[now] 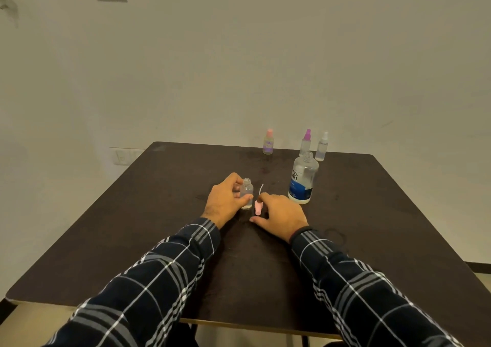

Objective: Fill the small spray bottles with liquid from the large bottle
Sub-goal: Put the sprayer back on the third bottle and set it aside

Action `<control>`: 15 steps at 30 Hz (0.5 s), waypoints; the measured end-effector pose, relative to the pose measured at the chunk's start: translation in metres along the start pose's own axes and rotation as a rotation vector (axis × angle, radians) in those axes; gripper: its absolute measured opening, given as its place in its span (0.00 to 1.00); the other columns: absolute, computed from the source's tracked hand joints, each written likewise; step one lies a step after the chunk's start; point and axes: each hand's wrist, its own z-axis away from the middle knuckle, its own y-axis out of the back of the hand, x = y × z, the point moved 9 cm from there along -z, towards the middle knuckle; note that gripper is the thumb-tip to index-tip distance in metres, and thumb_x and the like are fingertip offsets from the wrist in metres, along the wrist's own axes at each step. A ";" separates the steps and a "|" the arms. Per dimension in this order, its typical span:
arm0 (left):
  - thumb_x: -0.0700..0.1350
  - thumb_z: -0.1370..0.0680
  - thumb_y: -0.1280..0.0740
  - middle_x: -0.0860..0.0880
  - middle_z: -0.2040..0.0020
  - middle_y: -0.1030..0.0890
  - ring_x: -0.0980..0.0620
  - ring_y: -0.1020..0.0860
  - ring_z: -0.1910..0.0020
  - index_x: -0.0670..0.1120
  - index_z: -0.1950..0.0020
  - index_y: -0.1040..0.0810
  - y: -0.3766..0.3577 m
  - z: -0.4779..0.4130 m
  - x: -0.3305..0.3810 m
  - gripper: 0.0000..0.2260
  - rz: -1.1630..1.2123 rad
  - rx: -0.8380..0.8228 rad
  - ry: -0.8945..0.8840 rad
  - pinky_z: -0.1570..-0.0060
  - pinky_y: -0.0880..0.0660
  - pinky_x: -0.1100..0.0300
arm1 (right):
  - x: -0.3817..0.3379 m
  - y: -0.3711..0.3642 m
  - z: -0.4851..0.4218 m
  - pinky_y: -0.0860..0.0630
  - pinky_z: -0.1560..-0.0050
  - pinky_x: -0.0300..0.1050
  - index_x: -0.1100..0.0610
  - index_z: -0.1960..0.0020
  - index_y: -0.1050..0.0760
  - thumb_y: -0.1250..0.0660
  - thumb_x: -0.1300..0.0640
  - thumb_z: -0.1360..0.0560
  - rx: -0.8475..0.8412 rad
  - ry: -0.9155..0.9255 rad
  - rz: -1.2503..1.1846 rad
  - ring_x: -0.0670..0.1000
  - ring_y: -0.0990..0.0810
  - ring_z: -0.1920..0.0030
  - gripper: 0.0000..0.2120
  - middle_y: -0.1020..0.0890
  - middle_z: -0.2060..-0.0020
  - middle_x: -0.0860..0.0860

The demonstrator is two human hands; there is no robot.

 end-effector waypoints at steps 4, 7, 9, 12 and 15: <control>0.44 0.23 0.25 0.58 0.51 0.23 0.65 0.22 0.55 0.50 0.42 0.25 0.000 0.000 0.000 0.14 0.008 0.005 -0.005 0.58 0.27 0.73 | 0.000 -0.005 -0.004 0.20 0.46 0.53 0.49 0.35 0.31 0.33 0.39 0.25 -0.019 -0.092 -0.017 0.53 0.21 0.46 0.23 0.20 0.45 0.51; 0.46 0.24 0.25 0.56 0.49 0.22 0.61 0.21 0.53 0.51 0.42 0.25 0.001 0.001 0.000 0.14 0.010 0.007 -0.011 0.58 0.27 0.73 | -0.004 -0.005 -0.006 0.21 0.47 0.53 0.52 0.36 0.31 0.35 0.48 0.20 0.004 -0.122 0.006 0.56 0.21 0.46 0.16 0.19 0.45 0.54; 0.46 0.24 0.24 0.55 0.47 0.21 0.60 0.20 0.51 0.51 0.42 0.25 0.001 0.000 0.000 0.14 0.004 0.011 -0.014 0.58 0.27 0.73 | -0.001 -0.004 -0.006 0.23 0.48 0.52 0.55 0.37 0.31 0.37 0.53 0.19 0.018 -0.171 -0.009 0.57 0.21 0.46 0.13 0.19 0.45 0.55; 0.45 0.24 0.24 0.56 0.50 0.21 0.64 0.21 0.55 0.49 0.42 0.25 0.002 0.001 0.001 0.14 0.003 0.011 -0.021 0.63 0.26 0.75 | 0.015 0.008 -0.004 0.22 0.44 0.52 0.56 0.37 0.29 0.37 0.57 0.19 0.140 -0.306 -0.187 0.56 0.21 0.45 0.11 0.22 0.44 0.56; 0.45 0.24 0.24 0.59 0.52 0.22 0.65 0.21 0.56 0.49 0.42 0.25 0.002 0.001 0.001 0.14 0.007 0.015 -0.025 0.63 0.26 0.75 | 0.031 0.042 0.001 0.23 0.42 0.50 0.56 0.39 0.24 0.38 0.59 0.19 0.430 -0.311 -0.450 0.55 0.21 0.45 0.10 0.22 0.45 0.55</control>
